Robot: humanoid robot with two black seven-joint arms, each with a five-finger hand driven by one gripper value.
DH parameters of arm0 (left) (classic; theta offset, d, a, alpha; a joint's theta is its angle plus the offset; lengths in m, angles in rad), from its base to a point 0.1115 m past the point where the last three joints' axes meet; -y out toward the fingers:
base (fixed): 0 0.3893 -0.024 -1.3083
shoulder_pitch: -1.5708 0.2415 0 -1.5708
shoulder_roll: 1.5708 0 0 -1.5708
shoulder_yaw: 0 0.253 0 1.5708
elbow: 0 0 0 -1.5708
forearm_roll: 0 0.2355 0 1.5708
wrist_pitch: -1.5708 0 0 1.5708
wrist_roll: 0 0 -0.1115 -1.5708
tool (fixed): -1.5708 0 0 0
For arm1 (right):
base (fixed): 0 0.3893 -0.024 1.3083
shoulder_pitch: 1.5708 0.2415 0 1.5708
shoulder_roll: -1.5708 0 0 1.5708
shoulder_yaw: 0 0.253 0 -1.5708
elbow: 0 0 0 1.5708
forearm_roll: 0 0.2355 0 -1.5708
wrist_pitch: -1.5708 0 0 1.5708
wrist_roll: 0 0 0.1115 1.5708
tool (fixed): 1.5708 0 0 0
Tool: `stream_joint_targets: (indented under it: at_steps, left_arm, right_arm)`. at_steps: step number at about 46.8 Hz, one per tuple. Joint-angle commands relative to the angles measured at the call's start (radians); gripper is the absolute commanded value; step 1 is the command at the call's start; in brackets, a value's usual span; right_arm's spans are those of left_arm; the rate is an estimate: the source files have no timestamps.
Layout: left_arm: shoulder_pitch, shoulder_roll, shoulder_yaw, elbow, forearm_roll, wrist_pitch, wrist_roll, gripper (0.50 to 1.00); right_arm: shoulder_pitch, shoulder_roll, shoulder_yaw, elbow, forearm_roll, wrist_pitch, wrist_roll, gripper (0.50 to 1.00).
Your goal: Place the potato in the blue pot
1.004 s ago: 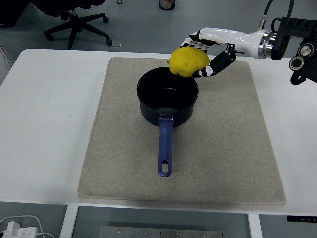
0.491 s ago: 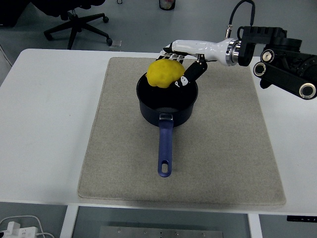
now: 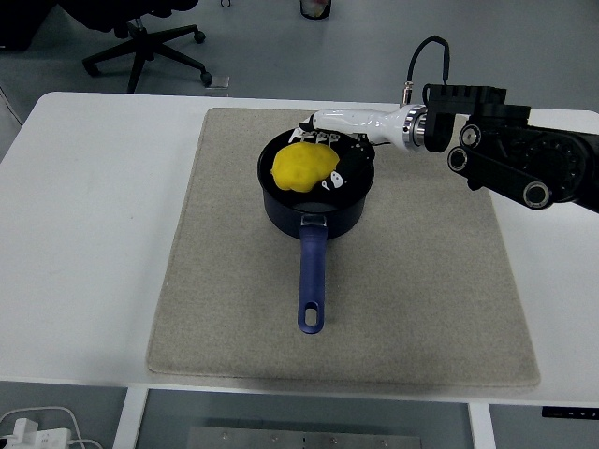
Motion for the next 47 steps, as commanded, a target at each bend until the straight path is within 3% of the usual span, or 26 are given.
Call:
stream_joint_targets:
  at_steps: [1, 7, 12, 18, 38, 47]
  left_arm:
    - [-0.001, 0.000, 0.000, 0.000, 0.000, 0.000, 0.000, 0.996]
    - [0.000, 0.000, 0.000, 0.000, 0.000, 0.000, 0.000, 0.996]
    - [0.000, 0.000, 0.000, 0.000, 0.000, 0.000, 0.000, 0.996]
    - [0.000, 0.000, 0.000, 0.000, 0.000, 0.000, 0.000, 0.996]
    - [0.000, 0.000, 0.000, 0.000, 0.000, 0.000, 0.000, 0.996]
    - [0.000, 0.000, 0.000, 0.000, 0.000, 0.000, 0.000, 0.996]
  right_arm:
    - [-0.004, 0.000, 0.000, -0.004, 0.000, 0.000, 0.000, 0.551]
    - [-0.004, 0.002, 0.000, -0.004, 0.000, 0.000, 0.000, 0.633]
    - [-0.004, 0.002, -0.002, -0.010, 0.001, 0.000, 0.000, 0.752]
    - [-0.004, 0.002, 0.000, -0.010, 0.001, 0.000, 0.002, 0.817]
    - [-0.004, 0.000, 0.004, -0.010, 0.014, 0.003, 0.002, 0.889]
    - [-0.002, 0.000, 0.004, -0.010, 0.015, 0.003, 0.002, 0.893]
